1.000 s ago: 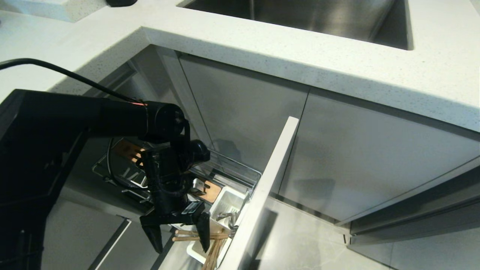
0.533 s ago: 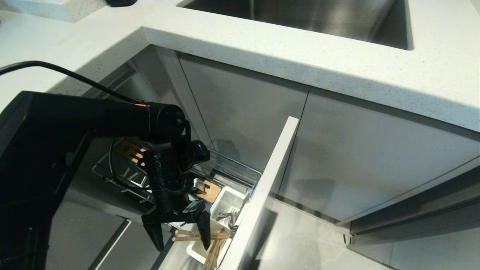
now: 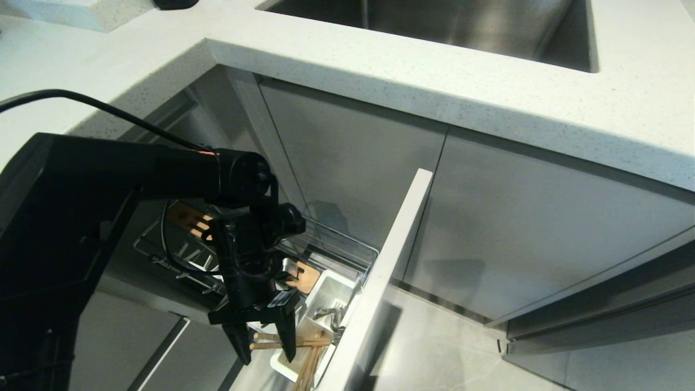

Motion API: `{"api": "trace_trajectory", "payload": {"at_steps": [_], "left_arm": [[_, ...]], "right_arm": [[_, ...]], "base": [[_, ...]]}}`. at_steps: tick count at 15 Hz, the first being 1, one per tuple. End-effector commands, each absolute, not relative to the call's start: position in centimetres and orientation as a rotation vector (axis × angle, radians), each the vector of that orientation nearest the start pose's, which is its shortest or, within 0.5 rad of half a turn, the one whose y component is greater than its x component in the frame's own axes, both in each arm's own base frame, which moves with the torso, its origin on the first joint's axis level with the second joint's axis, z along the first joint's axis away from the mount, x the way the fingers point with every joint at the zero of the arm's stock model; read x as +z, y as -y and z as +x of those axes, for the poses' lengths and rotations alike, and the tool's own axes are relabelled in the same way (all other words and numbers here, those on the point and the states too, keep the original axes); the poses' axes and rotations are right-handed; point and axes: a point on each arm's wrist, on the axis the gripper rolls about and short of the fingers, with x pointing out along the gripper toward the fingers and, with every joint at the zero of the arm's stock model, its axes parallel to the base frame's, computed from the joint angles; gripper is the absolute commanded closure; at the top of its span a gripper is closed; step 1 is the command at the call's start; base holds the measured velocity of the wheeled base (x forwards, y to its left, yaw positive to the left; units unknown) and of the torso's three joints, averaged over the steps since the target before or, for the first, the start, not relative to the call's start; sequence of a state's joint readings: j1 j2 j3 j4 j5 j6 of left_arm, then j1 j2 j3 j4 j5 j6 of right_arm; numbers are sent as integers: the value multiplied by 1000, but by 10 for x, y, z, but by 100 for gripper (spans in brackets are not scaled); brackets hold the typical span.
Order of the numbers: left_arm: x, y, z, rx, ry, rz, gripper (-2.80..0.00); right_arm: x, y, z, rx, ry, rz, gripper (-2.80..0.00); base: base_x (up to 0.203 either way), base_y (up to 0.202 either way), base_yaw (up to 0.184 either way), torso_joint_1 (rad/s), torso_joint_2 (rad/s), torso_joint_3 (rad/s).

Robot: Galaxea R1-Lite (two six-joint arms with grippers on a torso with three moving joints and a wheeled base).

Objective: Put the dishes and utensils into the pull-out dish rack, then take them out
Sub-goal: Take the chopsticks out of the cupboard

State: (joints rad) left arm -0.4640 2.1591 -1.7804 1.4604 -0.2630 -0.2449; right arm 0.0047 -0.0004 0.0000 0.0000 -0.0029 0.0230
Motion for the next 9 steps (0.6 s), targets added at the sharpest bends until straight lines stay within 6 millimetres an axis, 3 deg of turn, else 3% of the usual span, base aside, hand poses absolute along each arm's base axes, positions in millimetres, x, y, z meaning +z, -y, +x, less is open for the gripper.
{"api": "trace_trajectory", "payload": {"at_steps": [1, 6, 9], "left_arm": [[158, 153, 291, -279, -1910, 18, 0], [165, 165, 289, -340, -1924, -118, 0], [166, 169, 286, -346, -1929, -116, 0]], "right_arm": [[75, 0, -23, 2, -2, 23, 0], [75, 0, -23, 2, -1, 23, 0], [75, 0, -23, 2, -2, 23, 0]], "base": [[0, 0, 0, 0, 0, 0], [0, 0, 0, 0, 0, 0], [0, 0, 0, 0, 0, 0]]}}
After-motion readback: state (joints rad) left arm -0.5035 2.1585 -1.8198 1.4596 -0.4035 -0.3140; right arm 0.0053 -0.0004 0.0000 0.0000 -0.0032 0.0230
